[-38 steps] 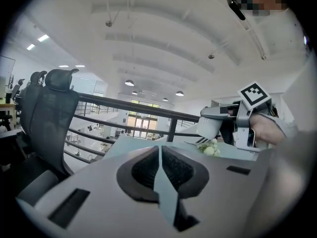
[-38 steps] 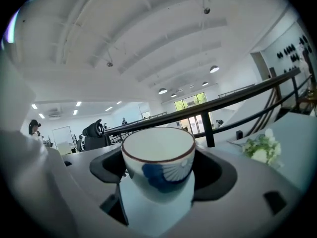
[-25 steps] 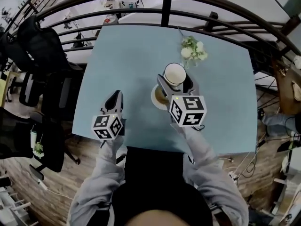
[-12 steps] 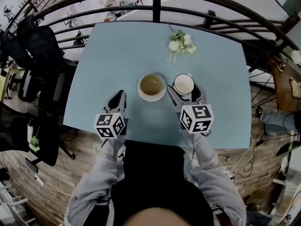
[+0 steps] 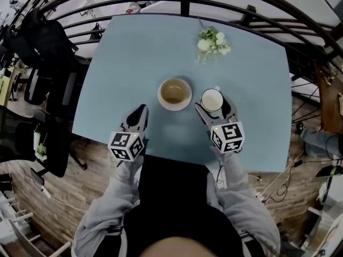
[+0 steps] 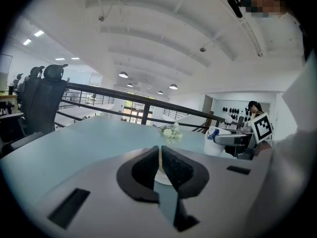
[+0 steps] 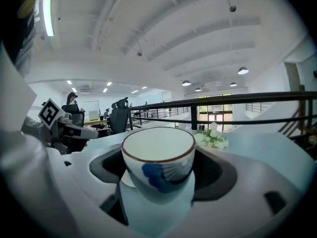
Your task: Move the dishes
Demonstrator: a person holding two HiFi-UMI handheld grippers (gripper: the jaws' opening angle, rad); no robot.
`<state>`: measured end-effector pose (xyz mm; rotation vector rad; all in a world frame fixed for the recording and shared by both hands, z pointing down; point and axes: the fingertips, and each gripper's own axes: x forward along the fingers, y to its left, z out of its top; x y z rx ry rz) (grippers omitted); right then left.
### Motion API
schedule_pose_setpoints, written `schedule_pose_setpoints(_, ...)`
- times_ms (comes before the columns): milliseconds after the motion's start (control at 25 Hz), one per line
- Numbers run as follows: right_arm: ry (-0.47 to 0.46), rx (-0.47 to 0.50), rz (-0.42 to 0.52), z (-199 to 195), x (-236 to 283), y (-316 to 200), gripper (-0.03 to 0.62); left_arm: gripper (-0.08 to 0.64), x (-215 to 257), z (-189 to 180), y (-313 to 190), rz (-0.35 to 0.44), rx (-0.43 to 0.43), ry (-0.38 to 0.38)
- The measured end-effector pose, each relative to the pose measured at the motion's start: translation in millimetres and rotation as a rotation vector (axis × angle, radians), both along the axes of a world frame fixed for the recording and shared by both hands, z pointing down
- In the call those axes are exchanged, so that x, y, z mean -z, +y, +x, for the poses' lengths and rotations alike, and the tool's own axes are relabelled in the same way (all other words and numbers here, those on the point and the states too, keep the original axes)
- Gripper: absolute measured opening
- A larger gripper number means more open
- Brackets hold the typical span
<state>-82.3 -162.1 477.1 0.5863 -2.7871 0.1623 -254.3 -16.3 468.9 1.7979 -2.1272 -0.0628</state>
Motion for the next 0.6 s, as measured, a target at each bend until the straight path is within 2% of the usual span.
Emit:
schedule_pose_setpoints(200,0.014,0.074,0.018,-6.5,-20.1,-4.2,0.41,0.031,-6.0,8.9,0.3,0.005,-0.038,0.02)
schedule_pose_setpoints(360,0.056,0.092,0.015,-11.5,-41.6,-13.1,0.41,0.031,-14.3,6.8,-0.7,-0.006,-0.036,0.032)
schedule_pose_setpoints(600,0.083,0.115,-0.034,-15.9,-72.8,-21.2,0.41,0.031,-30.3,4.8,-0.4,-0.037,-0.022,0.056)
